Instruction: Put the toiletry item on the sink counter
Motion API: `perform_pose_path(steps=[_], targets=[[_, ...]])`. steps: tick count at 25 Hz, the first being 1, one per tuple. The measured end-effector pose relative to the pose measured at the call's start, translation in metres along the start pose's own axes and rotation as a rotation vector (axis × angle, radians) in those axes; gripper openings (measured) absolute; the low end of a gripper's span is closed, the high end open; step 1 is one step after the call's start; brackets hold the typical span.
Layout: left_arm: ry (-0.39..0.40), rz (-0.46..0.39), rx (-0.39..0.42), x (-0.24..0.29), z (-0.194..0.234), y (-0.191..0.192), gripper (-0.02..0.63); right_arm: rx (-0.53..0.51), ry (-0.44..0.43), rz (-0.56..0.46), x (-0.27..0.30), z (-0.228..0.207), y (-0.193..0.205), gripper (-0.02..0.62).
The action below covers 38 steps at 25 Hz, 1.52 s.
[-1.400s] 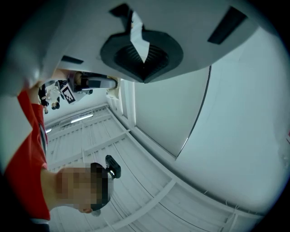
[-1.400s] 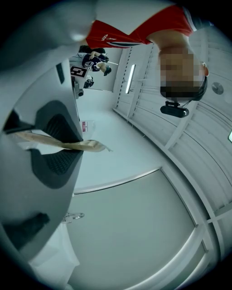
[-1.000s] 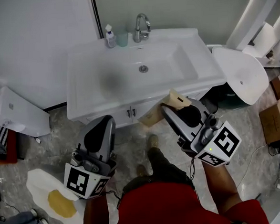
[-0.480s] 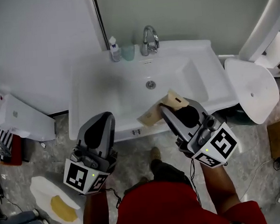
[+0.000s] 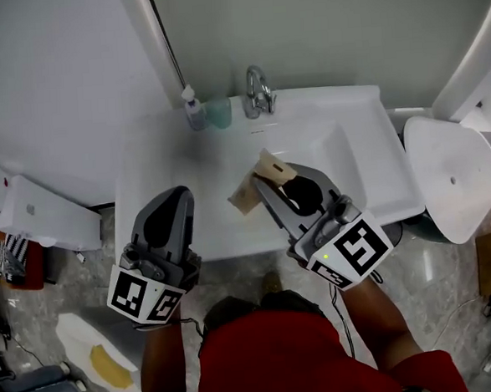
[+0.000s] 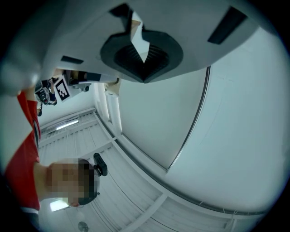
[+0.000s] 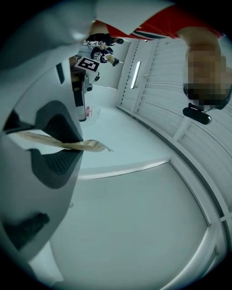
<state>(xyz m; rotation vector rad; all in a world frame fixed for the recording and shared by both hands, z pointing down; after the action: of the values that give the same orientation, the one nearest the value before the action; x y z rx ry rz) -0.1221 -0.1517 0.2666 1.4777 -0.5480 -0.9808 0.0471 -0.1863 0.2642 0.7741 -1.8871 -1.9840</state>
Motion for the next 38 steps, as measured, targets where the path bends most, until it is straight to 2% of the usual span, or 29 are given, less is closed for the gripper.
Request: perform_pose_path(steps=[9, 21, 27, 32, 38], targets=[[0.006, 0.038, -0.005, 0.048, 0.036, 0.039, 0.017, -0.034, 0.136, 0.017, 0.052, -0.056, 0.022, 0.058], [0.079, 0.055, -0.014, 0.097, 0.117, 0.062, 0.017, -0.132, 0.311, 0.02, 0.148, -0.108, 0.04, 0.058], [0.108, 0.07, -0.029, 0.113, 0.142, 0.072, 0.017, -0.154, 0.412, 0.024, 0.187, -0.135, 0.055, 0.058], [0.076, 0.074, -0.063, 0.12, 0.155, 0.081, 0.017, -0.163, 0.463, 0.033, 0.209, -0.154, 0.074, 0.058], [0.057, 0.09, -0.069, 0.129, 0.169, 0.108, 0.017, -0.158, 0.472, 0.058, 0.224, -0.177, 0.104, 0.058]])
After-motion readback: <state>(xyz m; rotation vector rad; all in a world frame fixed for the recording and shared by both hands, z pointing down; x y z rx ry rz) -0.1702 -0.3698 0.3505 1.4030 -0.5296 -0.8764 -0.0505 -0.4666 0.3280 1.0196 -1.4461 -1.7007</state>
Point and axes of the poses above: the fingertips, and each gripper's own axes: x forward along the fingers, z to its left, y out of its underside, the point moved 5 cm from there along -x, backward along the fingers, and after that the axes turned 4 degrees about -z, right-handed, at the moved point
